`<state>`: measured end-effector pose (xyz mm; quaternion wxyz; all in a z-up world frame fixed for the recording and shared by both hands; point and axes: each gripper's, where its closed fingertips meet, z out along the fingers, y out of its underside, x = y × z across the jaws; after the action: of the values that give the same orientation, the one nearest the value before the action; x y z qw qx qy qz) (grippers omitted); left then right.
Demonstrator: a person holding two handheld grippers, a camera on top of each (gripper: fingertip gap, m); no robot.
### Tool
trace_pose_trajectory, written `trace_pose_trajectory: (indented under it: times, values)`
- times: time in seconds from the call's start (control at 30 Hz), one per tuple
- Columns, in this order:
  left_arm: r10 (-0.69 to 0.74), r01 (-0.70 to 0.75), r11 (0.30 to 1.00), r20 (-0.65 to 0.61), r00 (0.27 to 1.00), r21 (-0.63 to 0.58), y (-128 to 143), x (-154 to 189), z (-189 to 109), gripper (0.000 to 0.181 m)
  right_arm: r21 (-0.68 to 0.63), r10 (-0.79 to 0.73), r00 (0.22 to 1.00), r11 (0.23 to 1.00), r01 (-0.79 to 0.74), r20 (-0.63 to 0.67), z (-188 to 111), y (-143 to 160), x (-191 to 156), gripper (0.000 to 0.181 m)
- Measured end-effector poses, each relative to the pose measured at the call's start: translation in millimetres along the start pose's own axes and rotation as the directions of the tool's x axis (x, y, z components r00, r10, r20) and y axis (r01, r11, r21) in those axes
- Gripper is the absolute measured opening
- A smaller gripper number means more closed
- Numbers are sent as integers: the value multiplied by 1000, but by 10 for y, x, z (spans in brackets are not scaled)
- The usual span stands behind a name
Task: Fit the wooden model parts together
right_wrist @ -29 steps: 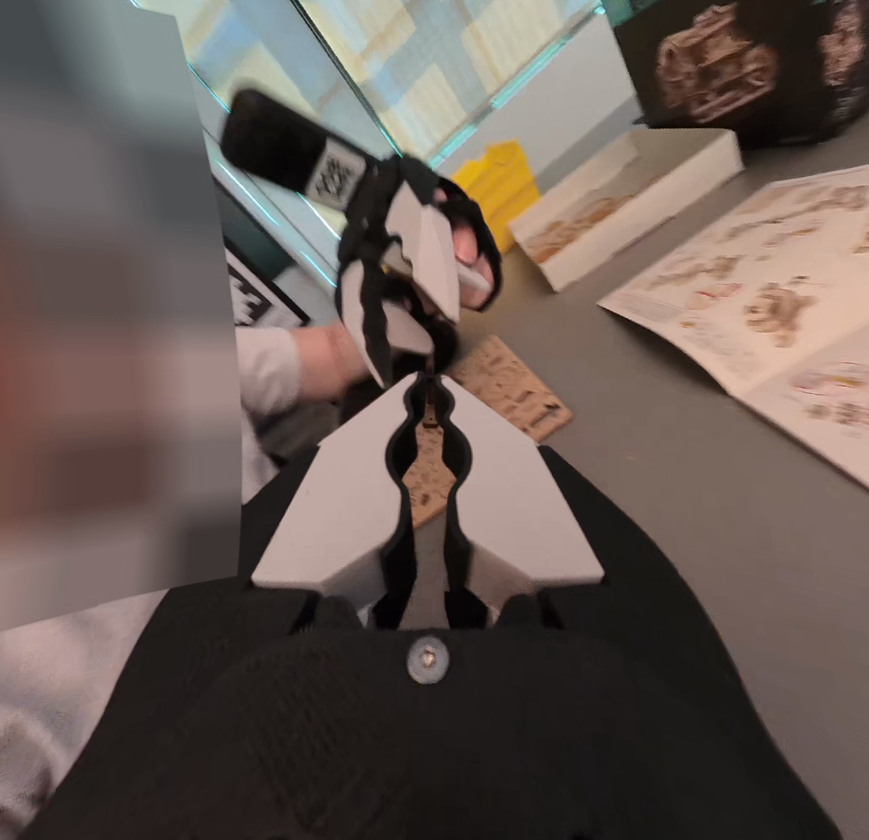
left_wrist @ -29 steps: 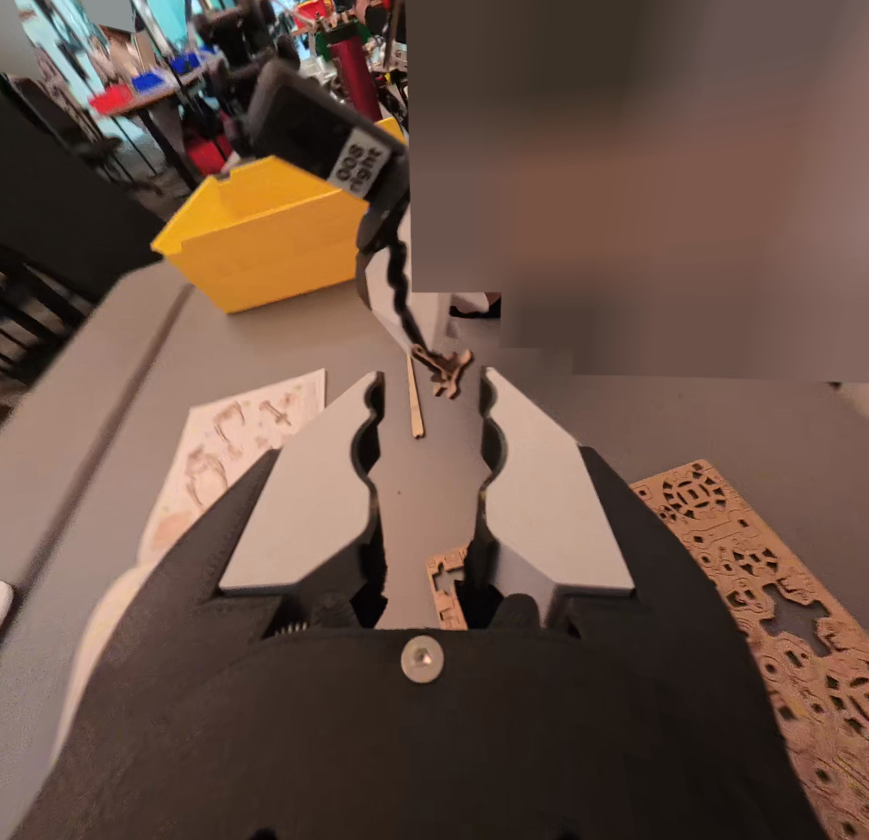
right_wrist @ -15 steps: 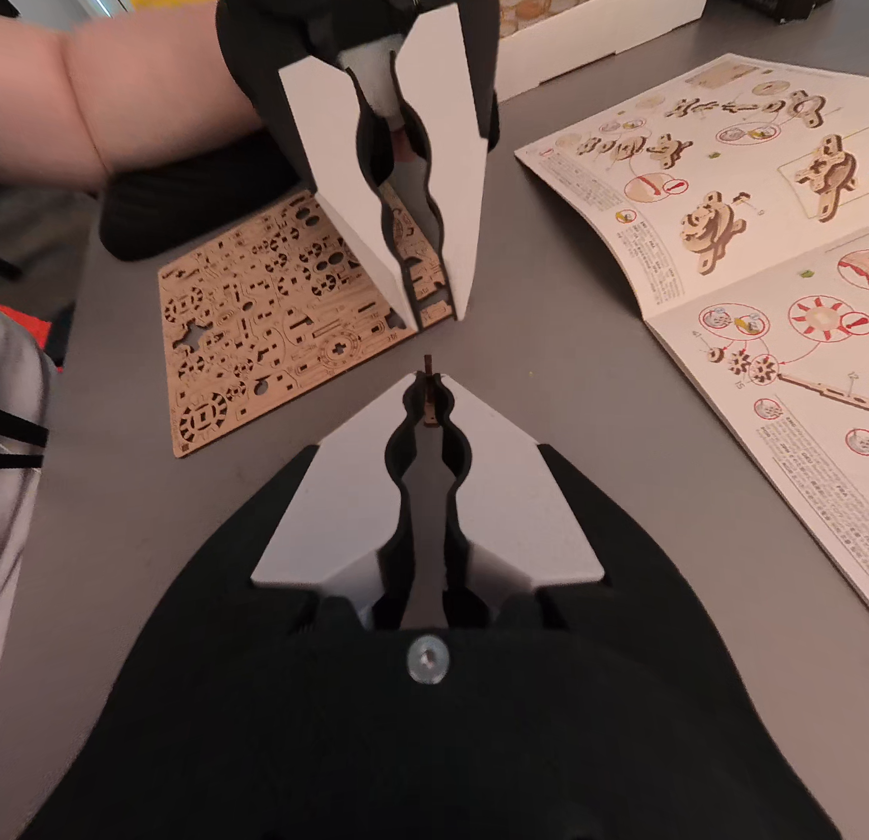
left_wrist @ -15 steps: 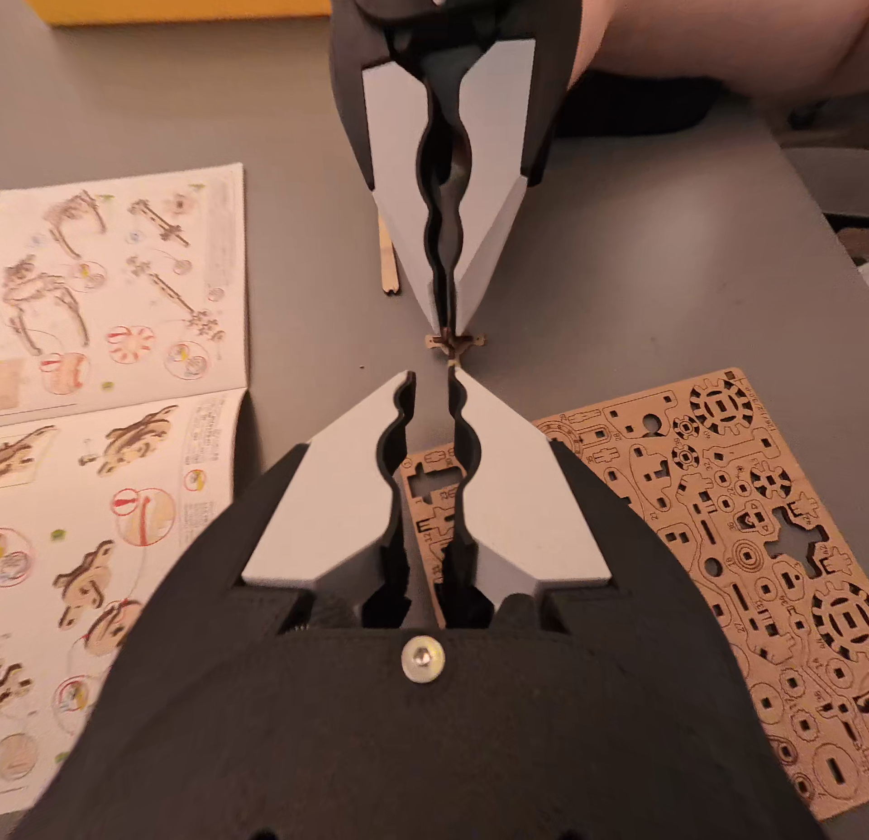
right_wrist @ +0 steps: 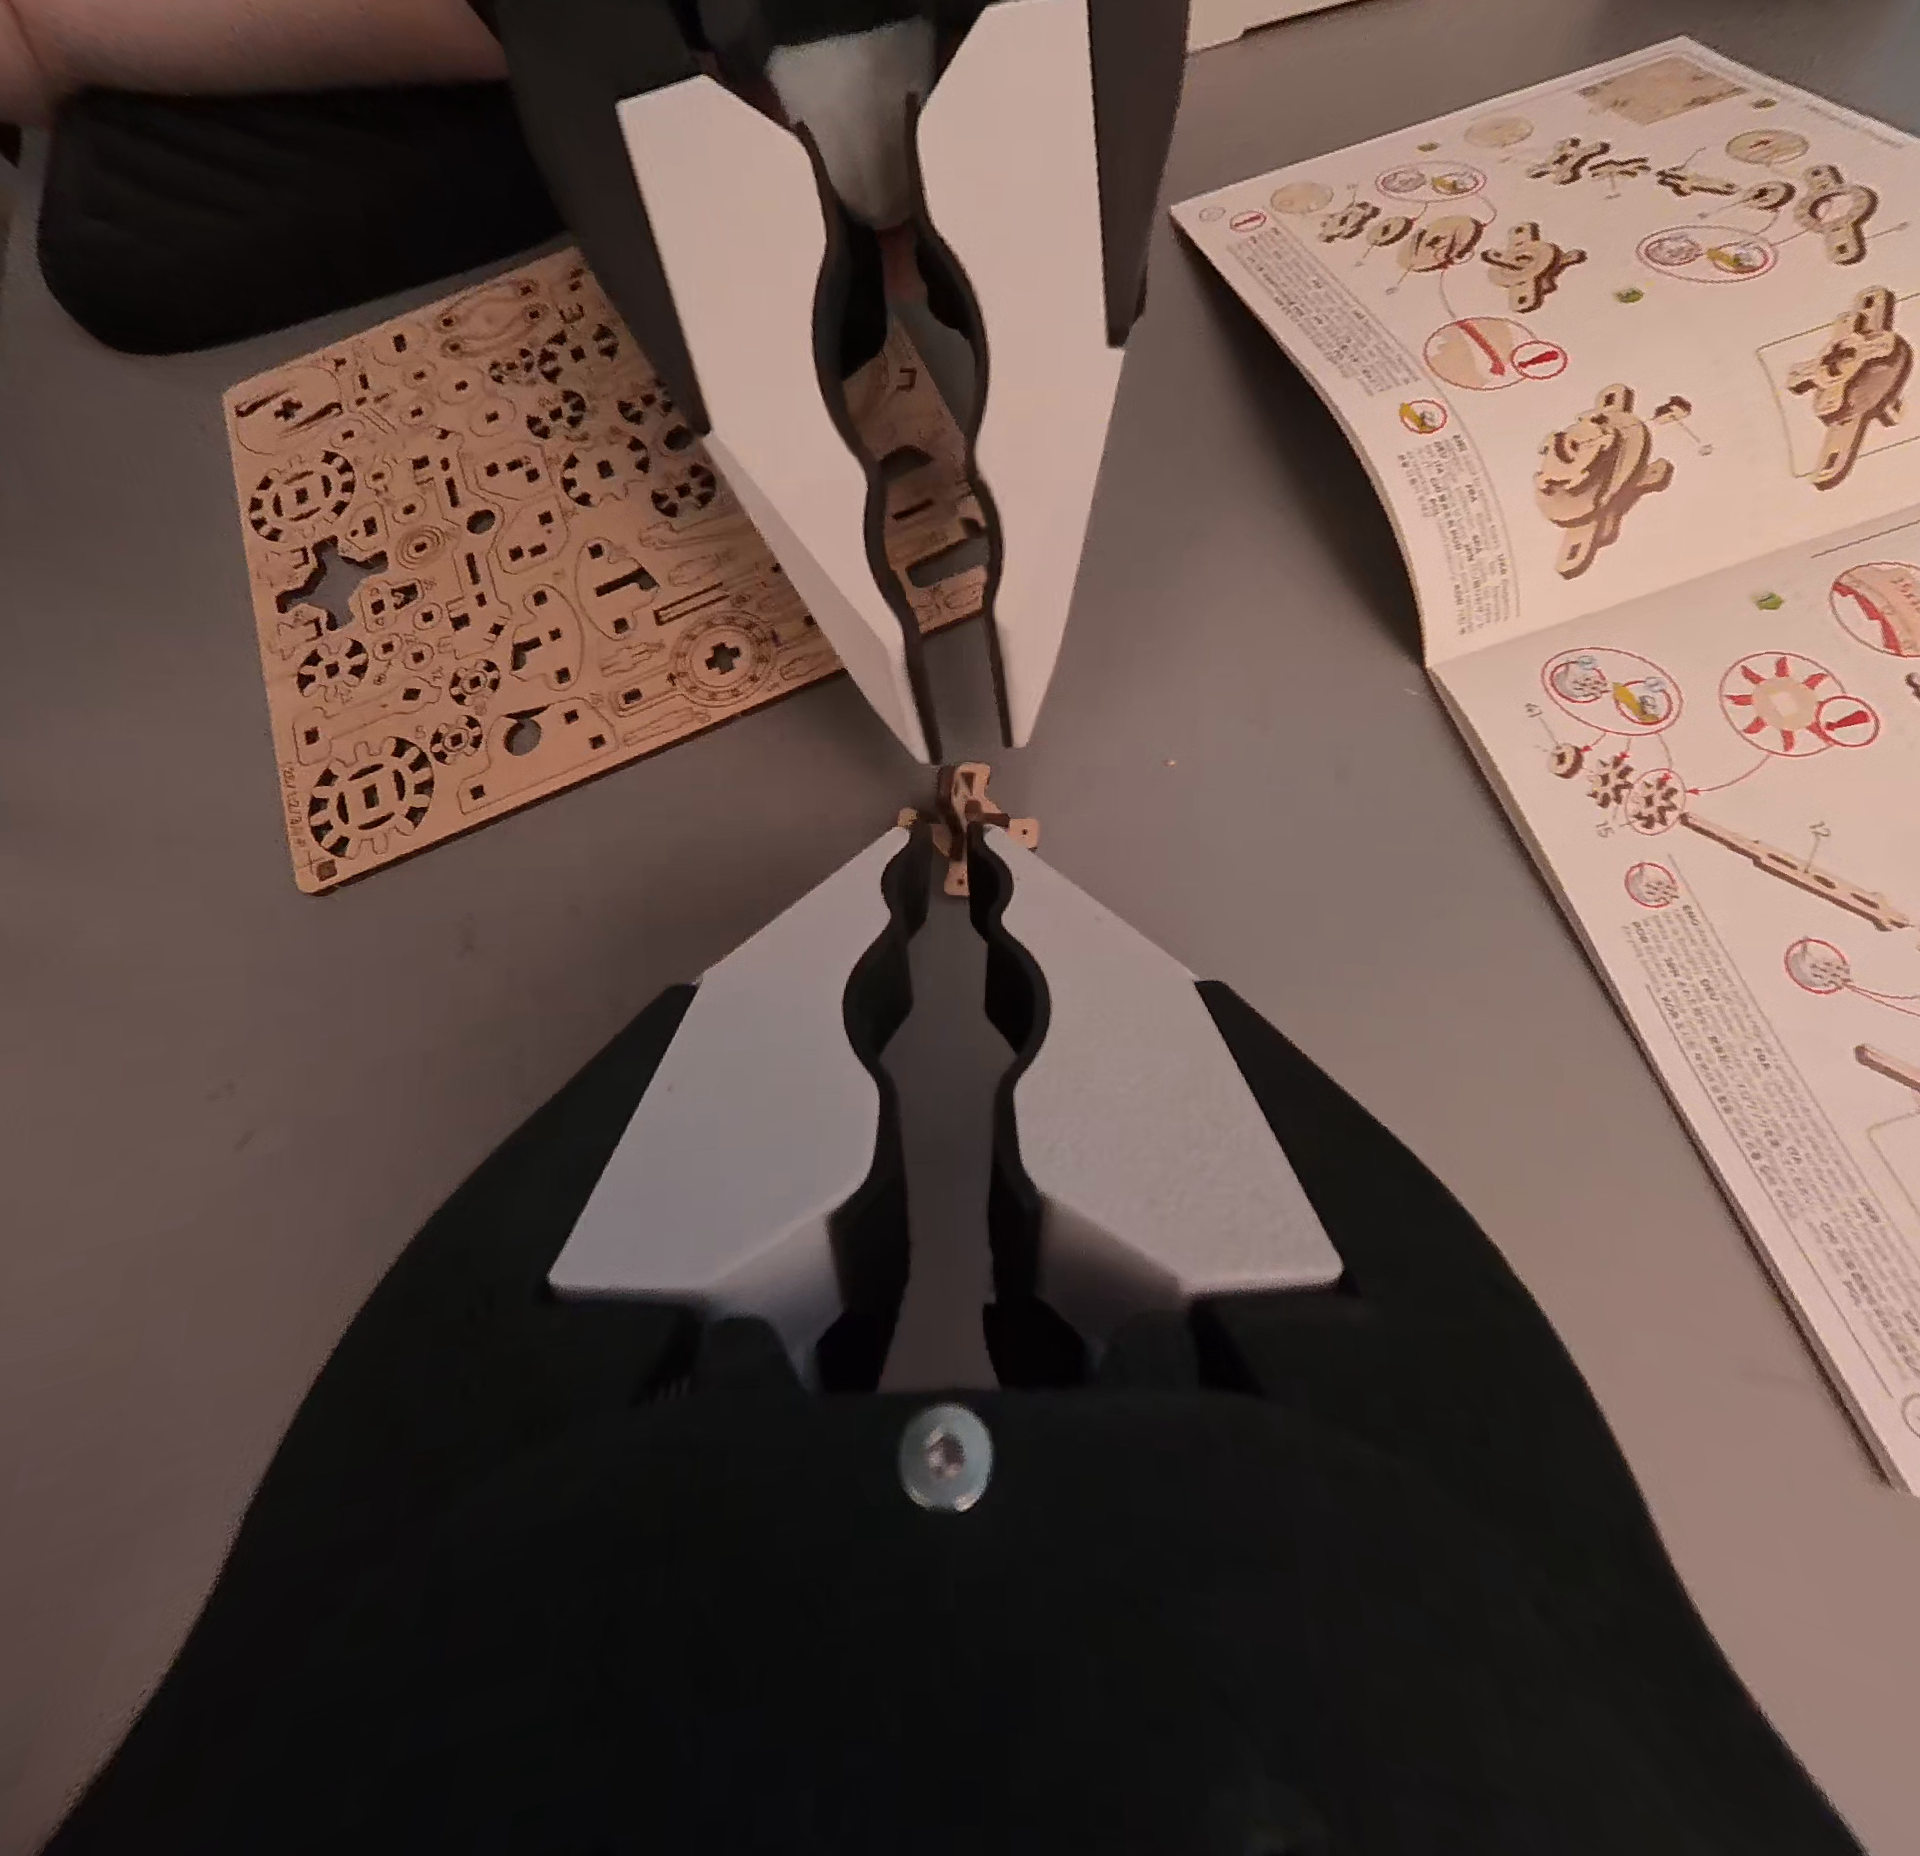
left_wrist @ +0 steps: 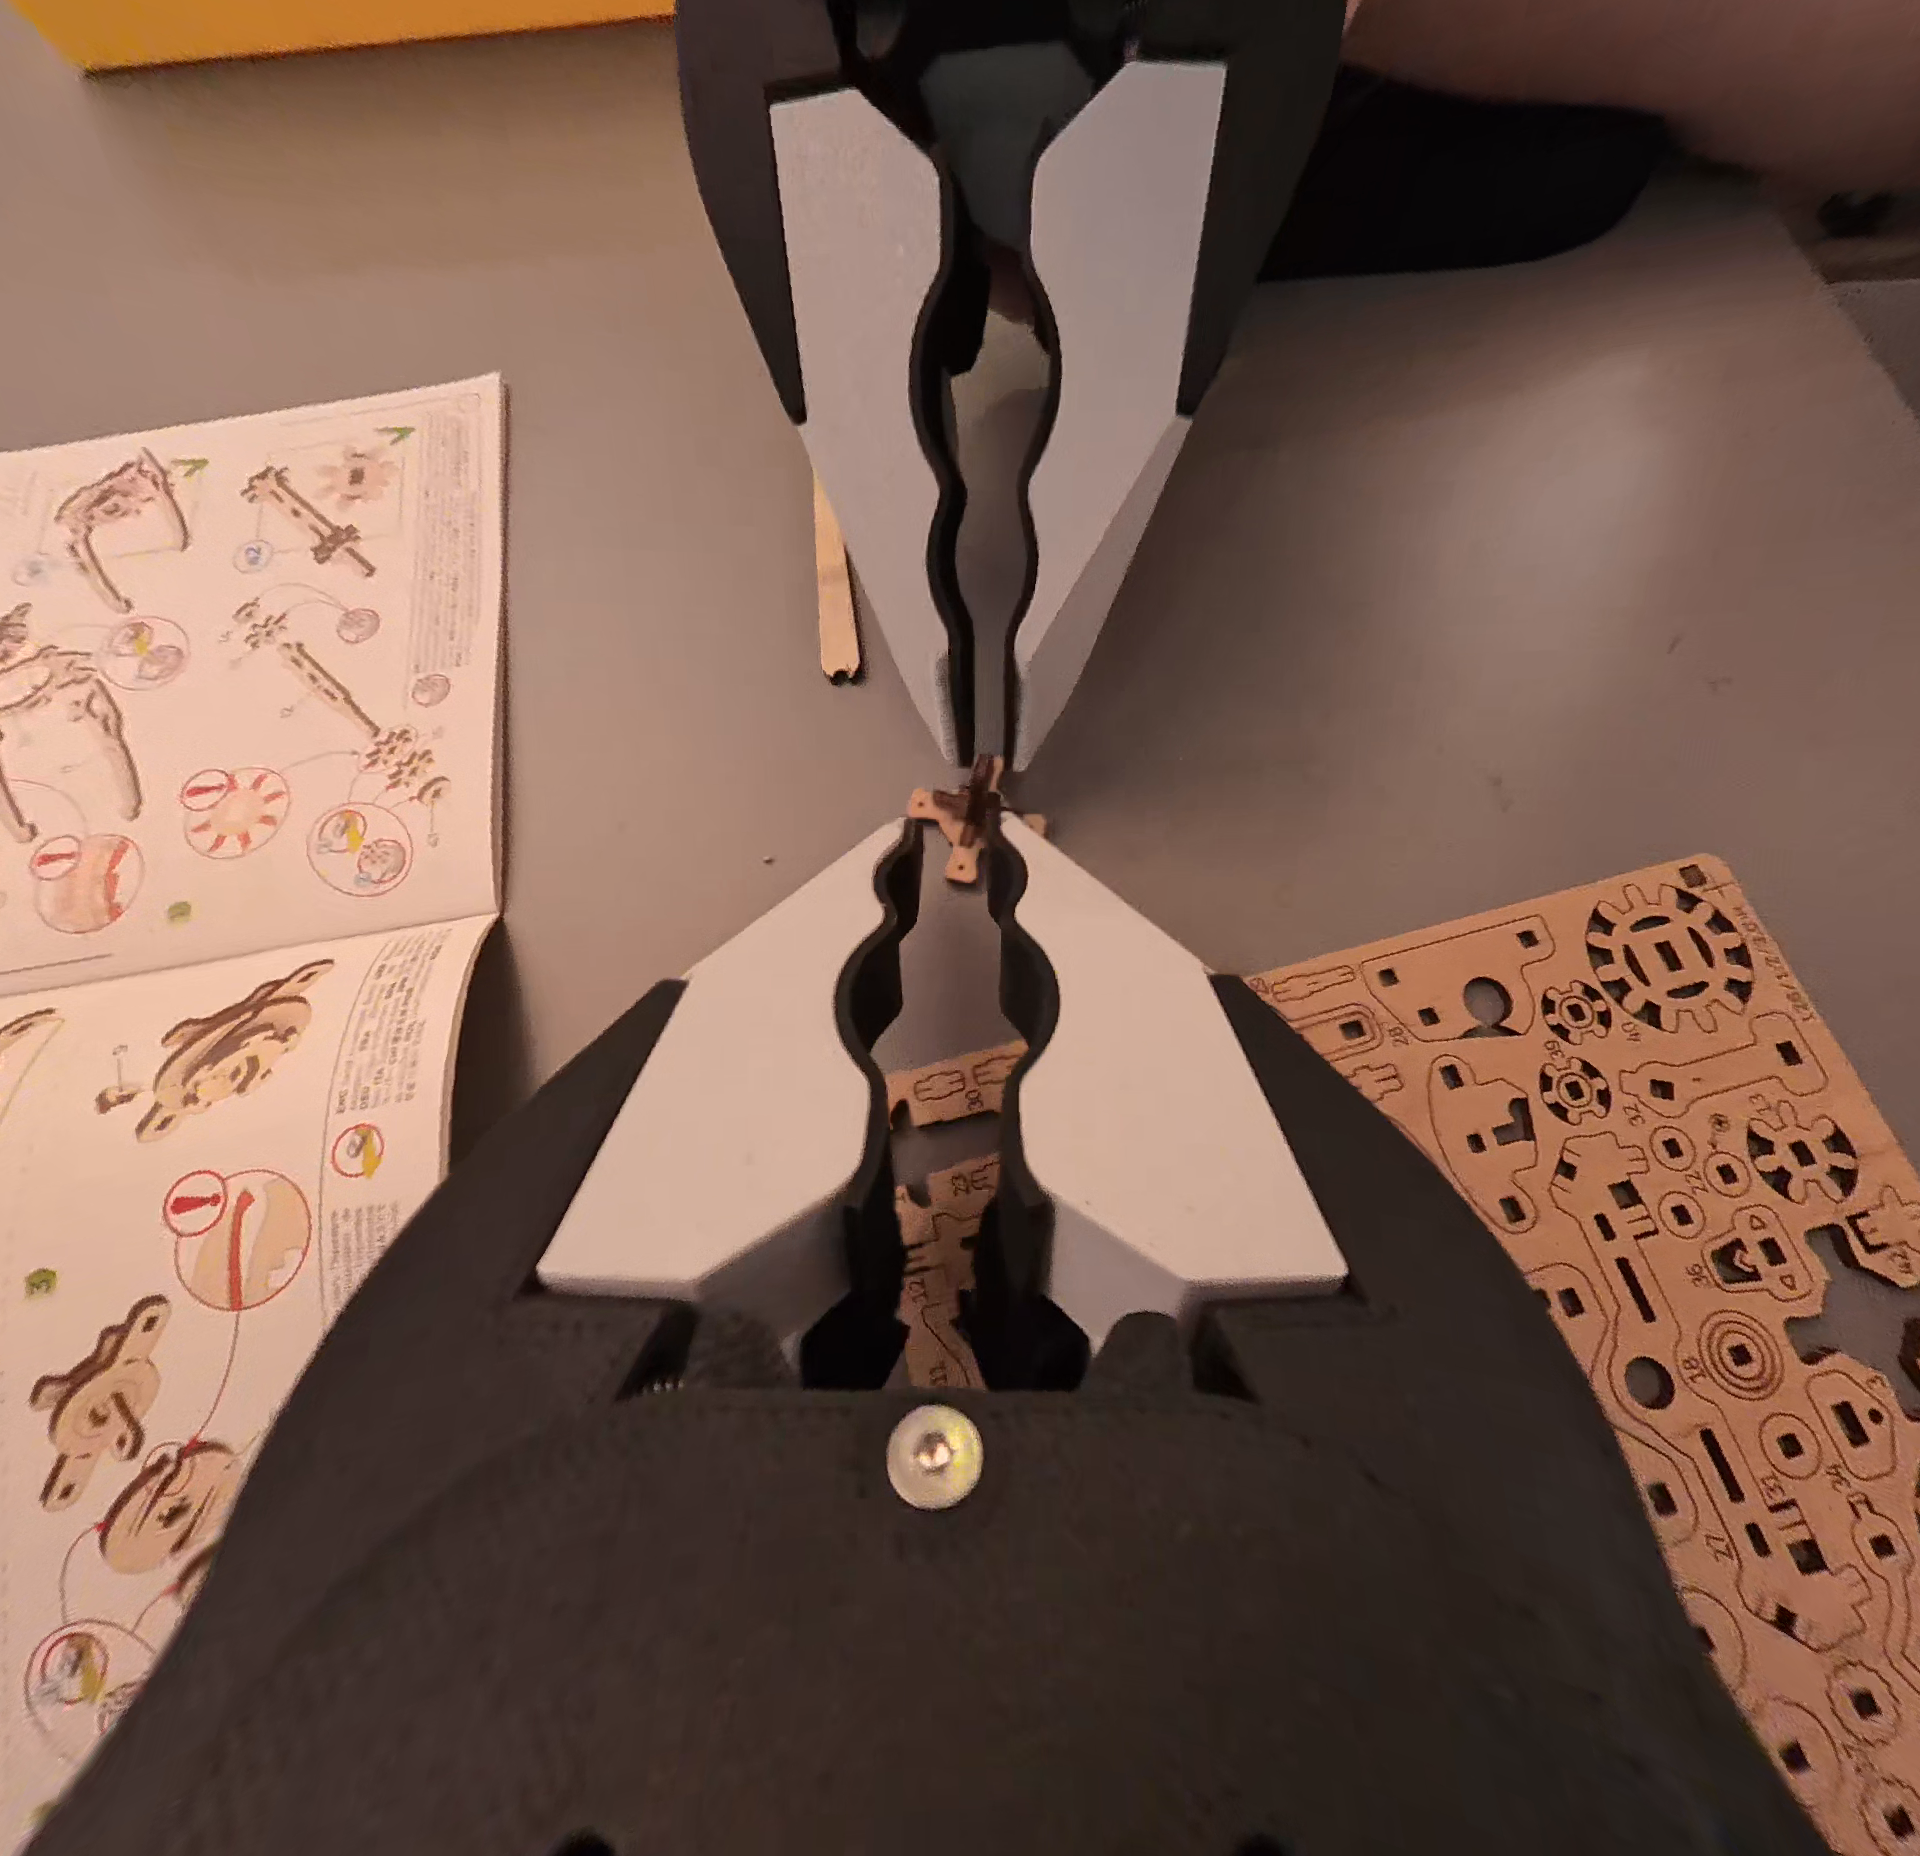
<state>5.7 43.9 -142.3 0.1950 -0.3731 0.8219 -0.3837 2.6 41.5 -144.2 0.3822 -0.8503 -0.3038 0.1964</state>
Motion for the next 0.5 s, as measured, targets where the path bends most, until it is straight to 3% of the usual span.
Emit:
trace_pose_trajectory:
  times: [0.5]
  values:
    - [100,-100,995,0,995,-23,35,30,98,1,-55,-41,998,998,38,-54,48,57,45,1]
